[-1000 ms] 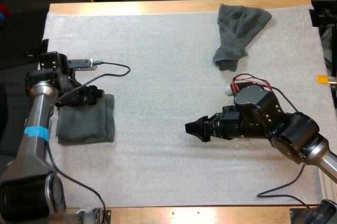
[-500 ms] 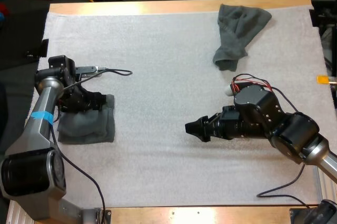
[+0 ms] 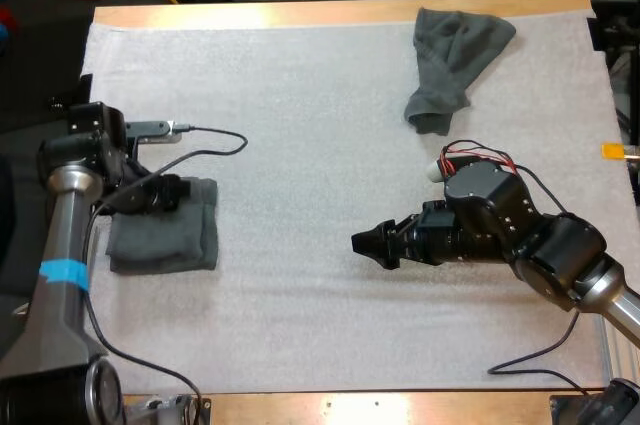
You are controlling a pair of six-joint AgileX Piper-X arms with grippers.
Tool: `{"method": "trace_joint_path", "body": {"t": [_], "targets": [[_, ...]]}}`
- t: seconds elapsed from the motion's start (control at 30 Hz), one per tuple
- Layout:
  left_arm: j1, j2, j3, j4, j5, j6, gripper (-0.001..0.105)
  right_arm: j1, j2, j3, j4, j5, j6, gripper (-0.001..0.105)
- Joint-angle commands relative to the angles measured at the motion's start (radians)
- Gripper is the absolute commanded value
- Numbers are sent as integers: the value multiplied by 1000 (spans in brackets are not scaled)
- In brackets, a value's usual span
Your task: Pick towel from pile, fold and stack
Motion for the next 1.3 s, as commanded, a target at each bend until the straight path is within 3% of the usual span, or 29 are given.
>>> {"method": "trace_joint_path", "body": {"t": [0.0,0.23,0.47,0.6,1.0,1.27], "targets": [[-3,-14,-4,36,-15,-12,69,1,-7,-3,0,-14,0,79],[-3,-43,56,64,-18,-49,69,1,-7,-3,0,-29,0,79],[-3,-43,203,-74,-18,-51,69,1,-7,-3,0,-29,0,79],[-3,-43,236,-122,-18,-50,69,1,-7,-3,0,-29,0,79],[-3,-27,243,-136,-7,-45,69,1,-7,-3,0,-29,0,79],[-3,-89,131,-40,52,6,69,1,-7,-3,-2,-27,0,79]]}}
